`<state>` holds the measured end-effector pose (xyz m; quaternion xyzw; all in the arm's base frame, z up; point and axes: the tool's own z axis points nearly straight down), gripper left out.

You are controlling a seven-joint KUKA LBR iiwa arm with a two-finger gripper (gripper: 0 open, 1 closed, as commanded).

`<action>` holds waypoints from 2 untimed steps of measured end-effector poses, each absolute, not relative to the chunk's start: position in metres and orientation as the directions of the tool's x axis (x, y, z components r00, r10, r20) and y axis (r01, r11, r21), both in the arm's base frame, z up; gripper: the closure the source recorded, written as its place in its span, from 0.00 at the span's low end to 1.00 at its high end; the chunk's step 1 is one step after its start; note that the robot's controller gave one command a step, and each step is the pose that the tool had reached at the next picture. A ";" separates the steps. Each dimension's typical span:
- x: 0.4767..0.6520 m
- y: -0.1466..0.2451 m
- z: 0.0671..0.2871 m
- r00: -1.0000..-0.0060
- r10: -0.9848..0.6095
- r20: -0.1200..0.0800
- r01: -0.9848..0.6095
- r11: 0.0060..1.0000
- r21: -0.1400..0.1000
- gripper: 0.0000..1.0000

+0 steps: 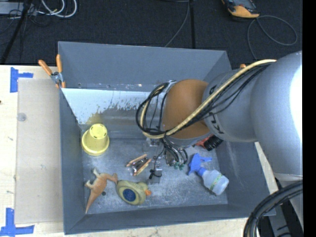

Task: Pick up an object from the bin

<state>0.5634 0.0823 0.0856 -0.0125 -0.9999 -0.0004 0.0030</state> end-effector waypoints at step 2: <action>0.562 0.111 0.072 -0.932 -0.364 0.005 -0.364 0.932 0.004 1.00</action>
Offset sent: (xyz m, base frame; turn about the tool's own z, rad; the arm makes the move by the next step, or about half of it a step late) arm -0.0019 0.0283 -0.0136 -0.3993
